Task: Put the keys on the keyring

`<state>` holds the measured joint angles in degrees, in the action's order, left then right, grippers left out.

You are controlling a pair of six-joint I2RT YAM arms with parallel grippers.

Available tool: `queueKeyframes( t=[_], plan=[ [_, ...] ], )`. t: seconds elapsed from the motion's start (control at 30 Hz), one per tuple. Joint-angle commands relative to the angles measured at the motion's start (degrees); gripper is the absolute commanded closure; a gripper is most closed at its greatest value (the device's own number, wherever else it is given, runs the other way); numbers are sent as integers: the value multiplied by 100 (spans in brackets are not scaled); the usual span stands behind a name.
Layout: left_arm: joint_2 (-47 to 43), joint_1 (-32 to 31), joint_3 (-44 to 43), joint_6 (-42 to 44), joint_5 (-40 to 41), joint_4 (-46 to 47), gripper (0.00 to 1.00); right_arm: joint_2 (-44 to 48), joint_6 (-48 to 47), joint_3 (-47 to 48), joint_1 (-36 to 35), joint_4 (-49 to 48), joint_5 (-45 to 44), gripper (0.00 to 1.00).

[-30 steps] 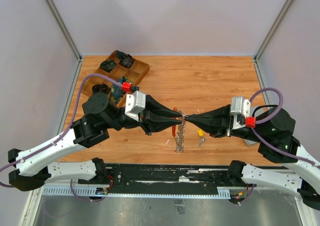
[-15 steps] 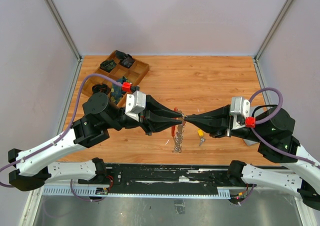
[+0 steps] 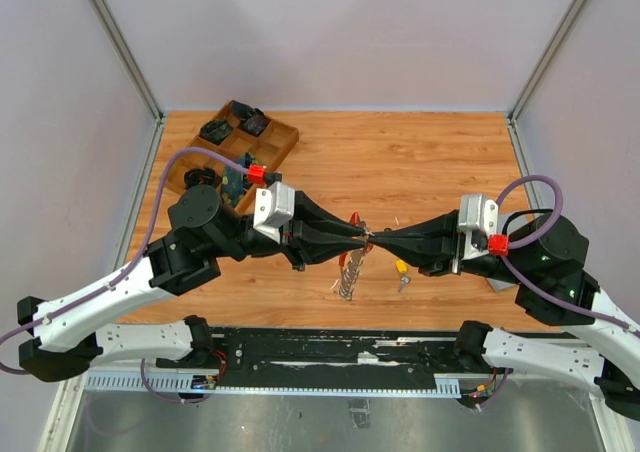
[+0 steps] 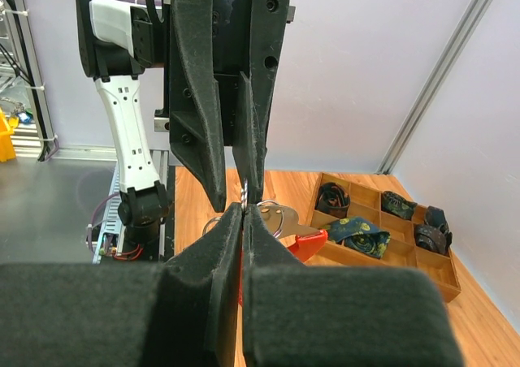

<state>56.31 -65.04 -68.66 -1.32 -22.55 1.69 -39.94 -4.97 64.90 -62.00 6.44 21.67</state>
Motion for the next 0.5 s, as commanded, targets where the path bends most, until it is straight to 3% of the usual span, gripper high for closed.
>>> queueKeyframes(
  t=[0.0, 0.37, 0.47],
  plan=[
    [132, -22, 13, 34, 117, 192, 76, -8, -52, 77, 39, -74, 241, 99],
    [152, -18, -40, 72, 153, 161, 98, -113, -135, 122, 39, 44, 303, 99],
    [144, -22, -39, 103, 171, 156, 99, -151, -159, 168, 39, 160, 316, 99]
  ],
)
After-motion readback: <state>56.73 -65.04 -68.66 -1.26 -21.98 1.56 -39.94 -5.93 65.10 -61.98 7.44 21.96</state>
